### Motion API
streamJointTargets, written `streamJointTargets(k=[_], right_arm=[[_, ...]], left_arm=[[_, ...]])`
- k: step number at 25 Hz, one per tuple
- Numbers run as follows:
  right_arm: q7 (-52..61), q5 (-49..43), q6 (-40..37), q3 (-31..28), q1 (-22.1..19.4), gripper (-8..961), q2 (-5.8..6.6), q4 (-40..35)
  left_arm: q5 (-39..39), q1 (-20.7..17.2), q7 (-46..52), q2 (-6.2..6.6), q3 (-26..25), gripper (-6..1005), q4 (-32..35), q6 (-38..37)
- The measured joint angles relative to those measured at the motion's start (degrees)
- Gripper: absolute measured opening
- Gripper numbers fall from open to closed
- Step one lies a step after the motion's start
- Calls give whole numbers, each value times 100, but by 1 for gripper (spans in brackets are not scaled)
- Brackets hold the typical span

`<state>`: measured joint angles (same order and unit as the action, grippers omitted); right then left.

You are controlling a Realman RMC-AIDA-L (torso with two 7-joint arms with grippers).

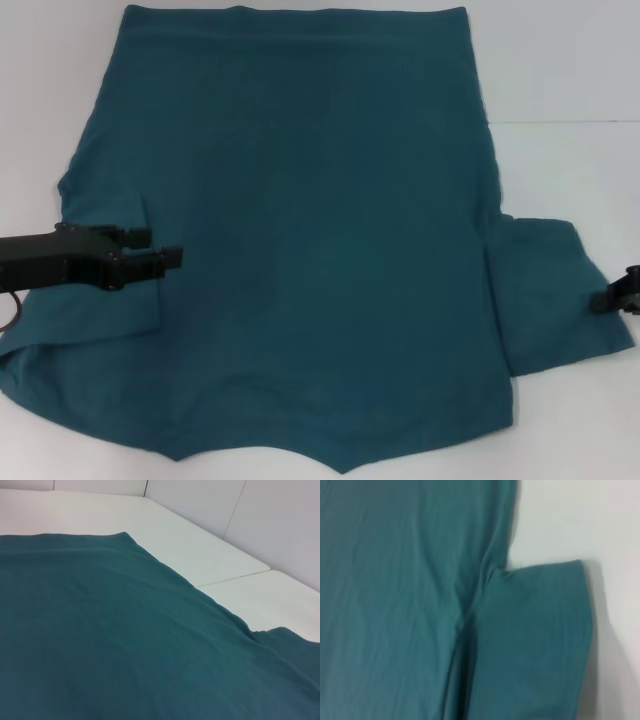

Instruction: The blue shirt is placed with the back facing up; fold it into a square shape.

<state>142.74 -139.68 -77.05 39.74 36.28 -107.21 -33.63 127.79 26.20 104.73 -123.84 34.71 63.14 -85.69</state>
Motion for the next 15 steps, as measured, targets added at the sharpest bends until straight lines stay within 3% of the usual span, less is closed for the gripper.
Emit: streamJointTargets(k=[15], right_arm=[[12, 14, -72, -240, 117, 36, 222, -28]], left_arm=[[-55, -1, 4, -9, 1, 582, -12, 9]])
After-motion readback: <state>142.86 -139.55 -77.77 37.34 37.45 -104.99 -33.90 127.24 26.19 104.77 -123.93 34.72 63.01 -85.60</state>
